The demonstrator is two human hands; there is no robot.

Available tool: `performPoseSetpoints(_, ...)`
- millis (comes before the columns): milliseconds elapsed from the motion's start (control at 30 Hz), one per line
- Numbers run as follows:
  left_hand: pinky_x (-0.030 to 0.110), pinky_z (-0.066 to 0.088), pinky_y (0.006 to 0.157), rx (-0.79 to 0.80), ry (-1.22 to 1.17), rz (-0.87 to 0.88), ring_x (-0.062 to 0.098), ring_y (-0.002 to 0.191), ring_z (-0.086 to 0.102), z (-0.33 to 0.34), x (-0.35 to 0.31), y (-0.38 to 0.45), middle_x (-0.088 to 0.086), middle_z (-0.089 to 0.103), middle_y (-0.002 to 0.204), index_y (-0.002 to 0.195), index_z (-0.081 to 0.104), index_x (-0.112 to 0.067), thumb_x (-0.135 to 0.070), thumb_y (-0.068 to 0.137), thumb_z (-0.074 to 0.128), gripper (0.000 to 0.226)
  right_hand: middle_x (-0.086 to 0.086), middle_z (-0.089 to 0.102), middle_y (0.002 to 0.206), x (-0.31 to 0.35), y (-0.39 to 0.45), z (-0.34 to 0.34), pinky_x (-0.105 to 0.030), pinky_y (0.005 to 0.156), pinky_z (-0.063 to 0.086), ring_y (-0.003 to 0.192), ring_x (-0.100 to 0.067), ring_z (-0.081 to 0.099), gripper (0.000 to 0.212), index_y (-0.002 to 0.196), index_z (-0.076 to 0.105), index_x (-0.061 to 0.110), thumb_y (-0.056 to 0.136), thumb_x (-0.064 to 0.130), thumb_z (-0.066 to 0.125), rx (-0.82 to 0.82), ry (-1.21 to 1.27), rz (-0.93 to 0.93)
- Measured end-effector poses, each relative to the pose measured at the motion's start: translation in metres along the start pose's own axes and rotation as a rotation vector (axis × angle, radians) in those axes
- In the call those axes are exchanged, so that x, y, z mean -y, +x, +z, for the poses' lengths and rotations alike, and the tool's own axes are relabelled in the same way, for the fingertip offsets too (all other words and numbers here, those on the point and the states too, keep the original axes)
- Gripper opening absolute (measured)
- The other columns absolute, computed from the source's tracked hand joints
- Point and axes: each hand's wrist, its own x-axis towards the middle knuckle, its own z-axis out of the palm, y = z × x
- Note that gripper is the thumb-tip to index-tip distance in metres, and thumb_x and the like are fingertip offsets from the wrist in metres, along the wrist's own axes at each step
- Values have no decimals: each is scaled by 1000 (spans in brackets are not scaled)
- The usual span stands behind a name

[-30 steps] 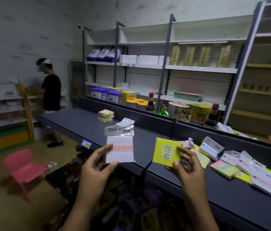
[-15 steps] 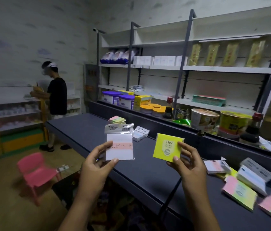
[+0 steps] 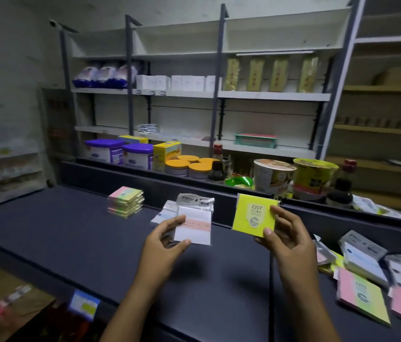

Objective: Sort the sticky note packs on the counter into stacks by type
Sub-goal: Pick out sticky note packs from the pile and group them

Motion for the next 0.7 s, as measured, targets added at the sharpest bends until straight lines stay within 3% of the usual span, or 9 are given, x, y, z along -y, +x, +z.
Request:
performPoseSetpoints(167,3,45,80,156,115,-39,-5,96,61,5,28,58,-2,68,119,122,65,-9,11,80,71,47,-3,68,116,-6,11,20,-26,72,60,103,-18,69,41,119,66,25,92,-5,62,-84,-78,-24)
performPoseSetpoints(267,4,44,83,240,195,-81,8,101,62,11,47,85,5,67,122,123,65,-7,8,79,74,48,3,68,115,-10,15,33,-25,72,60,104,-14,69,41,118,66,29,93,-3,63,-122,-124,-28)
performPoseSetpoints(367,-1,37,81,299,317,-112,8,107,56,18,62,102,2,67,124,126,64,-10,1,79,76,50,1,66,116,-13,16,40,-24,71,60,106,-16,67,41,117,66,29,93,-3,62,-144,-141,-25)
performPoseSetpoints(567,23,37,104,436,592,-120,18,125,53,19,81,118,3,57,138,136,55,-14,-18,89,69,49,-1,65,116,-18,18,50,-24,71,60,104,-12,67,43,116,66,30,92,-6,63,-167,-161,-22)
performPoseSetpoints(700,31,28,113,460,791,-49,25,136,38,22,84,115,7,47,144,142,49,-18,-27,97,57,46,-2,64,116,-20,21,52,-25,71,60,101,-4,67,42,117,67,28,92,-6,63,-152,-181,-9)
